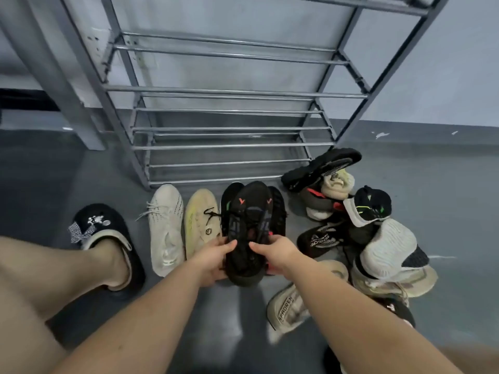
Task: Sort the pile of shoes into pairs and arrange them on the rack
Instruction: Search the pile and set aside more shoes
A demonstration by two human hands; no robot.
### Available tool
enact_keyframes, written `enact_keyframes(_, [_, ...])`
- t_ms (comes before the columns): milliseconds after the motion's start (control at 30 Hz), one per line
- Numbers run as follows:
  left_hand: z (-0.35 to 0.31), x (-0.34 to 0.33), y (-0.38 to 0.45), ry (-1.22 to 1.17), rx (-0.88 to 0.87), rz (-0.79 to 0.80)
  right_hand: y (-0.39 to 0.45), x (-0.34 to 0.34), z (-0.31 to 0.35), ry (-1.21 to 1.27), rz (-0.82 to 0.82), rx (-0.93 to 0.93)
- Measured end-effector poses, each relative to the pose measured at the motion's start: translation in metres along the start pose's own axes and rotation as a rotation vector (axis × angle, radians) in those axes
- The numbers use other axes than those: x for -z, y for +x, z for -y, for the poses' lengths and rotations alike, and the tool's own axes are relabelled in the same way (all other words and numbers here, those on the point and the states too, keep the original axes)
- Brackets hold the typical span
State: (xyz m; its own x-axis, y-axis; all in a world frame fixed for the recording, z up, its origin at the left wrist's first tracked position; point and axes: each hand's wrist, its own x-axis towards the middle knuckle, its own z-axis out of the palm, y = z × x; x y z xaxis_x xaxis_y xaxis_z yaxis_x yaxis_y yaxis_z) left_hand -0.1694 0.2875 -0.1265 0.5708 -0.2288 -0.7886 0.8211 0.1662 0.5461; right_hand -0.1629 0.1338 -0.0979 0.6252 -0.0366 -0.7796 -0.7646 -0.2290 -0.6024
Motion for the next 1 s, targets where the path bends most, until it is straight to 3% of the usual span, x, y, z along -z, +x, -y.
enact_keyframes(100, [0.004,0.003,-0.002,0.035,0.081,0.074,-0.01,0.0,-0.015,-0.015,-0.058,0.011])
enact_keyframes(267, [0.016,0.017,-0.005,0.144,0.209,0.155,-0.024,0.006,-0.039,0.071,0.052,-0.065])
enact_keyframes(667, [0.023,0.019,-0.011,0.169,0.121,0.086,-0.009,-0.009,-0.053,0.09,0.044,-0.059])
enact_keyframes(800, [0.021,0.015,-0.007,0.303,0.129,0.133,-0.012,-0.006,-0.063,0.268,0.071,-0.155])
enact_keyframes(900, [0.023,0.01,-0.003,0.423,0.176,0.207,-0.01,0.004,-0.069,0.541,-0.126,-0.169])
enact_keyframes(1000, [0.028,0.014,-0.003,0.528,0.275,0.287,-0.006,0.026,-0.081,0.551,-0.415,-0.191])
